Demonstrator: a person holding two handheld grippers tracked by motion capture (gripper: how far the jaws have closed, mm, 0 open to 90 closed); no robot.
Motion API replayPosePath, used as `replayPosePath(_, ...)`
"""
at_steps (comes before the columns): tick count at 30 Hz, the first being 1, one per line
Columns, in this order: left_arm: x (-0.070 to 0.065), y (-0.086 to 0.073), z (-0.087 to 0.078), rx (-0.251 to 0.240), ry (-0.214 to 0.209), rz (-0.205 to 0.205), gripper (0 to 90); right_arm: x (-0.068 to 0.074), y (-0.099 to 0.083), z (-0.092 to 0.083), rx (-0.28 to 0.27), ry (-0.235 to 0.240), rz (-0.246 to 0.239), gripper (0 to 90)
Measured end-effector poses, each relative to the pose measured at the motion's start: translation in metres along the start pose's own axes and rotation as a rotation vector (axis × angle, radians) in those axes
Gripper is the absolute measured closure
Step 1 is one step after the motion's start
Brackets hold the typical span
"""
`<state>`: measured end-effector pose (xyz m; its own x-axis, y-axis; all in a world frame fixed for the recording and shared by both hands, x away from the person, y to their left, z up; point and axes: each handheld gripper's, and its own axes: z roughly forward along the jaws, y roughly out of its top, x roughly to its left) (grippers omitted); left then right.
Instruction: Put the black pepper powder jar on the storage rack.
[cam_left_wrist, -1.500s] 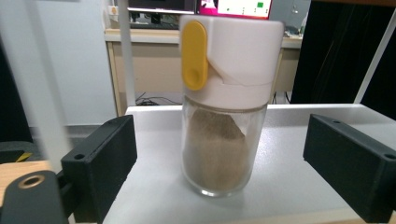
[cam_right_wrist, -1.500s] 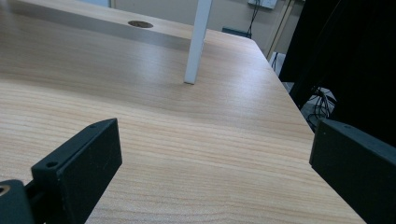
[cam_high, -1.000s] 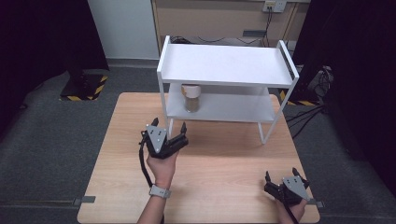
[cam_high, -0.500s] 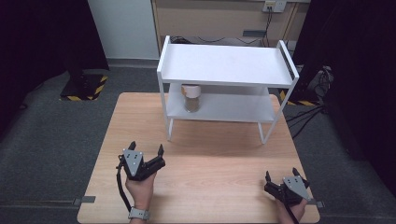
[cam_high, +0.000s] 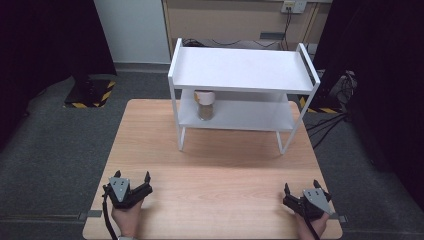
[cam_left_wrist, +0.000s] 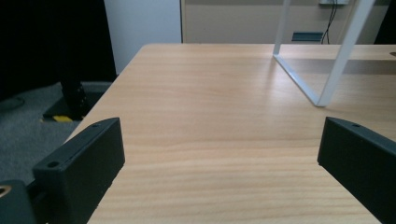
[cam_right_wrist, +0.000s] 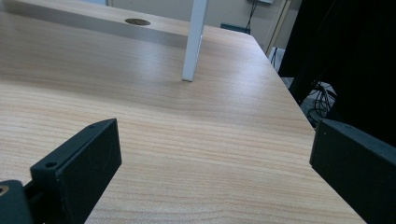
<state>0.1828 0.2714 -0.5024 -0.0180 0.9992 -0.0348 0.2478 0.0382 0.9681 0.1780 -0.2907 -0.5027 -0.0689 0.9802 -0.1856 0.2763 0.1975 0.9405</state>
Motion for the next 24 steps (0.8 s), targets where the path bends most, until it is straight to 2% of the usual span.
replayPosePath(2,-0.0021,0.0017,0.0009,0.012,0.016,-0.009,0.0,0.0004,-0.0001,-0.0001,0.000,-0.001,-0.003,2.0)
replayPosePath(4,-0.0045,0.0014,0.0012,0.010,0.027,0.001,0.1,0.0007,-0.0004,-0.0002,-0.002,-0.003,-0.003,2.0)
replayPosePath(7,-0.0075,0.0032,0.0023,0.033,0.039,0.007,0.1,0.0009,-0.0006,-0.0002,-0.004,-0.005,-0.001,2.0)
replayPosePath(10,-0.0059,0.0028,0.0021,0.032,0.048,-0.026,0.2,0.0015,-0.0015,-0.0006,-0.009,-0.008,-0.003,2.0)
replayPosePath(14,-0.0044,-0.0003,0.0004,0.010,0.029,-0.015,1.0,0.0011,-0.0022,-0.0010,-0.013,-0.006,-0.002,2.0)
replayPosePath(18,-0.0060,0.0022,0.0019,0.028,0.024,0.004,0.7,0.0005,-0.0029,-0.0013,-0.017,-0.003,0.001,1.9)
replayPosePath(24,-0.0059,0.0037,0.0025,0.041,0.025,-0.006,0.9,0.0002,-0.0031,-0.0014,-0.018,-0.001,0.003,1.8)
